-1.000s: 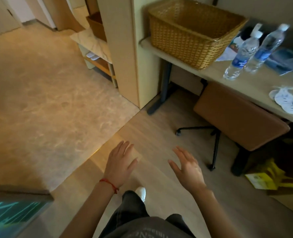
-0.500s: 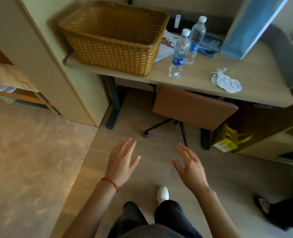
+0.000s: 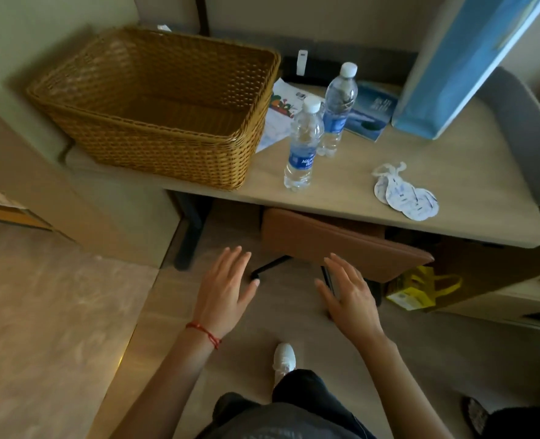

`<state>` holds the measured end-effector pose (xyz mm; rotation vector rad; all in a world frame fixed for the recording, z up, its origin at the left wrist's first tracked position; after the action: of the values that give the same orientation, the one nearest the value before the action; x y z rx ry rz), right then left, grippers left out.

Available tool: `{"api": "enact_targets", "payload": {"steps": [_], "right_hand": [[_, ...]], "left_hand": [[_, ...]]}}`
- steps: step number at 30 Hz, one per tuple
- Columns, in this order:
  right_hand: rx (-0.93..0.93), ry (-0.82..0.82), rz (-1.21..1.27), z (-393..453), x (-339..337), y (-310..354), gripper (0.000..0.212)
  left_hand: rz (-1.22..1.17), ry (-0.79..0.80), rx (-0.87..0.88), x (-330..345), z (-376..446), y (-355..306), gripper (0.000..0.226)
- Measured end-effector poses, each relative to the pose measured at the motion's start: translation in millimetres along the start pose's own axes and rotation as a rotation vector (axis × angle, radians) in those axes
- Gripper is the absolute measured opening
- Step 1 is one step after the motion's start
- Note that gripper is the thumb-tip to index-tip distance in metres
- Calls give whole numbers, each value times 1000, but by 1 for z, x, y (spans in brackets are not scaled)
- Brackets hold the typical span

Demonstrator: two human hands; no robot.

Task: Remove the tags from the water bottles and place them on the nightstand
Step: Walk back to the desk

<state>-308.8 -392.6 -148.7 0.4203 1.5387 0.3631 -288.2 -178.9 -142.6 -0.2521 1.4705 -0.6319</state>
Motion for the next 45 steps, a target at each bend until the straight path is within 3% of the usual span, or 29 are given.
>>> {"api": "enact_targets", "payload": {"steps": [11,22,29,45], "right_hand": [[-10,-97,36,131,-46,-38,45],[109,-223,208,226,-66,-57,45],[112,-347,319,285,-96,-53,46],[-10,-165,470,377,-96,-37,70]], "left_hand": [[-108,-7,-13,16,132,-30,52],[-506,-127,-30,-1,236,-37,72],[-621,-143,-3,-6,265,-48,73],[-679,-337,-227,2,273,-42,72]]}}
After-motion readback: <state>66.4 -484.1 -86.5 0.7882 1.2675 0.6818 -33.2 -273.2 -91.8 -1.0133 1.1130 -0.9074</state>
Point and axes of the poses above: each hand's wrist, its own z-axis towards the middle knuckle, its own x-axis out of the palm, y = z × x, the point moved 9 cm from there along z, towards the middle knuckle, and after that the axes turned 5 degrees about -z, right-handed, at the moved point
